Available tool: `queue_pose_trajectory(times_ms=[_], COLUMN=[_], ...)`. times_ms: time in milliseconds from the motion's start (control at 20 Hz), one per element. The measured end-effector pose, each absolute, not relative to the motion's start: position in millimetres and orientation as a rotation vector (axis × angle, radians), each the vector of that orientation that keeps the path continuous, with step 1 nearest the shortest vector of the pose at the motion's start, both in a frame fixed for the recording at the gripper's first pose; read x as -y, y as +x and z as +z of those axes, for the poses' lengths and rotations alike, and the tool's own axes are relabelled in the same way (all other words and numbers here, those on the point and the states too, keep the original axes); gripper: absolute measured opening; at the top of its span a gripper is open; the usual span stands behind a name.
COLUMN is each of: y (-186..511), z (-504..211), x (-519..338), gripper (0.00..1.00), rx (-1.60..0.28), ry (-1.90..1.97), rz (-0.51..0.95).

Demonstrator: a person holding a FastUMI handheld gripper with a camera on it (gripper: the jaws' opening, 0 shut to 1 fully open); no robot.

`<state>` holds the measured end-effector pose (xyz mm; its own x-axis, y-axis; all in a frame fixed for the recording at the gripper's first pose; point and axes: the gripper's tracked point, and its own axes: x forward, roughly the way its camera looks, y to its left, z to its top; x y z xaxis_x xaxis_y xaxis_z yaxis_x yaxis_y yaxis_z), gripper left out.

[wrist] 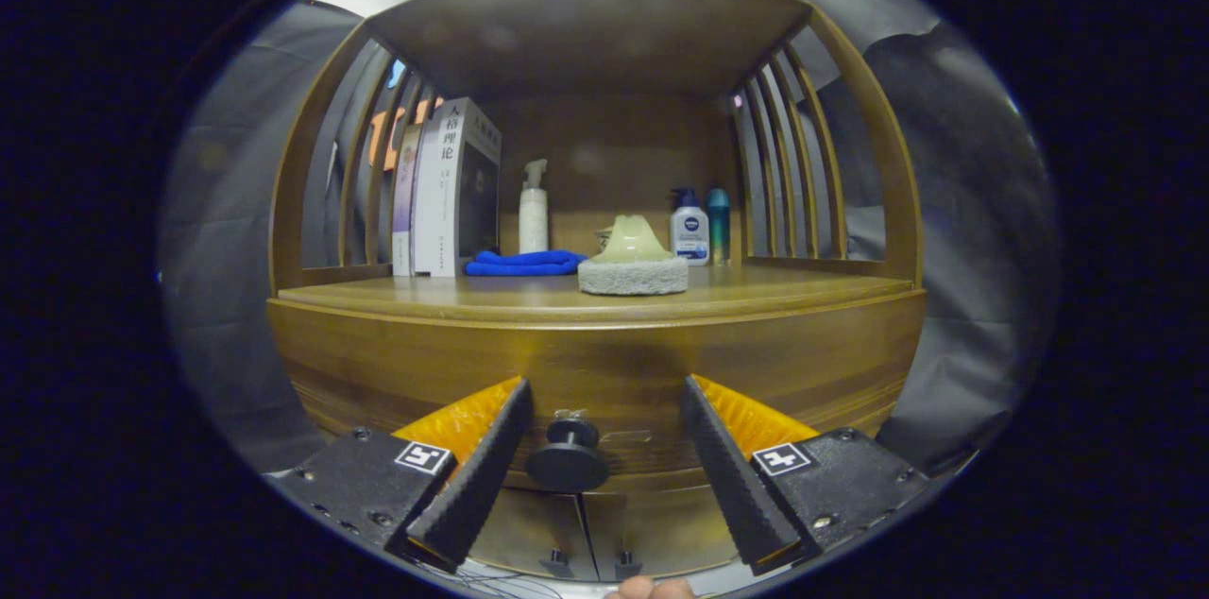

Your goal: Pull open the drawer, take out the items inside it, and place them on the countertop above the cabinet.

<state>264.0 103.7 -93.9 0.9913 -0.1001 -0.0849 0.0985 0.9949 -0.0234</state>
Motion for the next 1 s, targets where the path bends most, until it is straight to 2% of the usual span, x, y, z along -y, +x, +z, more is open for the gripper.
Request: queue_pose_trajectory(times_ms=[100,250,550,600,1000], y=[258.9,236.7,139.9,121.9,-25.2], z=[-94.7,-63.9,40.9,50.6,12.2], x=[-101.8,-99.5,-62.4,-47.7,-17.8], gripper=[1.0,1.0,1.0,1.0,1.0], rx=[-0.113,-0.059,0.08,0.098,0.077], ry=[-0.032,0.004,0.185,0.183,0.022], rz=[-0.088,-0.054,0.022,-0.002,-0.002])
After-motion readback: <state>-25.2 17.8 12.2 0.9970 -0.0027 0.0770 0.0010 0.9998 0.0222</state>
